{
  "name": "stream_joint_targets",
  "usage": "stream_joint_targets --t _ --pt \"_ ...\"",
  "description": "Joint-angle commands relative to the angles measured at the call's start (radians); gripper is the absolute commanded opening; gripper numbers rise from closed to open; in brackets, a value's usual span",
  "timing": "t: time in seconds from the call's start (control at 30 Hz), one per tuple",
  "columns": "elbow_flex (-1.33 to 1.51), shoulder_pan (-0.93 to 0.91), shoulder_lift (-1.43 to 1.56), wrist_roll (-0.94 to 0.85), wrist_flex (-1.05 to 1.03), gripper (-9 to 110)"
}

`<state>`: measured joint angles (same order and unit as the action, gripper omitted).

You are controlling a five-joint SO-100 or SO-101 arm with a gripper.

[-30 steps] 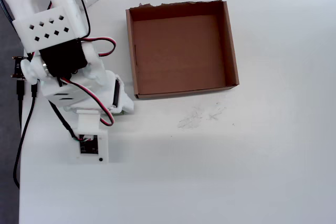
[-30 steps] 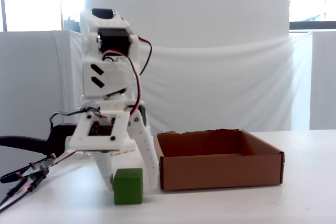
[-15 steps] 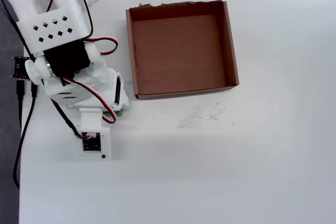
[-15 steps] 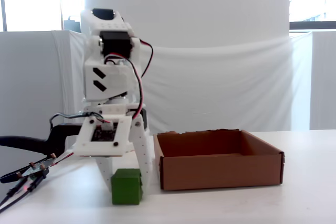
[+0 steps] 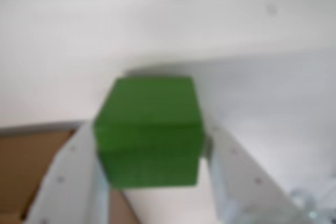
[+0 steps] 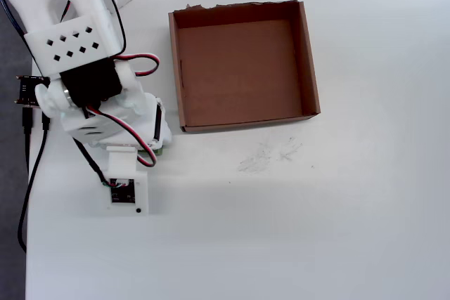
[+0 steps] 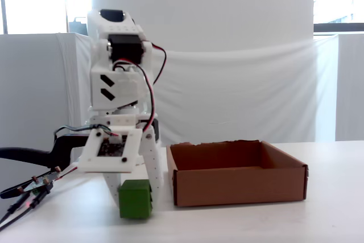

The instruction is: Grasp a green cube and put it in a box.

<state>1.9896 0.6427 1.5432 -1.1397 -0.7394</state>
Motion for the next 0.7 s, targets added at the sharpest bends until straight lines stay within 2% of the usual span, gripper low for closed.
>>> stream_joint_targets --t 0.0,0.37,0.67 --pt "-0.089 0.006 0.032 -0.006 -0.043 15" --pt "-0.265 0.080 0.133 0.005 -0.247 14" --pt "-0.278 0.290 0.307 0.038 -0.410 16"
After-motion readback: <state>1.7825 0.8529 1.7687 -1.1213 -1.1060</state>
